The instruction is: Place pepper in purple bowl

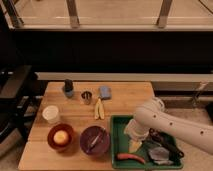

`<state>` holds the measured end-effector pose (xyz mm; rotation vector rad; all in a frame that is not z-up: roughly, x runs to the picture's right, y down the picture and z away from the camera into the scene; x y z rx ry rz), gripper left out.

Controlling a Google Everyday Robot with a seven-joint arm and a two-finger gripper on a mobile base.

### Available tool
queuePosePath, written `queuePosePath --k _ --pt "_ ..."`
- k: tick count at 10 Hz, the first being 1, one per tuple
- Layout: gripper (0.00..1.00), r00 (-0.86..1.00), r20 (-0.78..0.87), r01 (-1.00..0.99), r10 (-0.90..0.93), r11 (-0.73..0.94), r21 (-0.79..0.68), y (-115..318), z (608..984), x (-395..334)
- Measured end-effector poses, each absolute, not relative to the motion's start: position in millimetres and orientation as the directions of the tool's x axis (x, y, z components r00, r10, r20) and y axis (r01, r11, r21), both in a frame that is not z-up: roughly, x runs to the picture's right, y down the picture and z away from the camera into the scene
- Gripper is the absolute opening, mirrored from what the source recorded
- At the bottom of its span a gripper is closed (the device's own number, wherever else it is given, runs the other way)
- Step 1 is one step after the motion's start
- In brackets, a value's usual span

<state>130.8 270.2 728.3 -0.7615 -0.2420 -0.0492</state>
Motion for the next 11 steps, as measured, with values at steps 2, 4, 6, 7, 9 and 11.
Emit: queuePosePath --k 2,4,6,7,9,11 --pt "0.65 0.969 0.227 0.095 0.097 0.703 -0.705 282.0 736.9 132.4" --pt "0.65 0.965 0.223 0.068 0.139 0.688 -0.722 291.1 742.6 133.7" --pt "0.65 0.96 0.217 0.044 0.176 0.672 -0.74 300.9 744.8 135.5" --pt "0.65 0.959 0.214 0.037 0.186 0.666 -0.745 304.4 744.7 136.1" --pt "0.65 0.955 0.207 0.022 0.211 0.649 -0.761 314.3 746.9 137.0" --pt "0.64 0.953 0.204 0.019 0.223 0.63 -0.776 323.8 750.7 136.8"
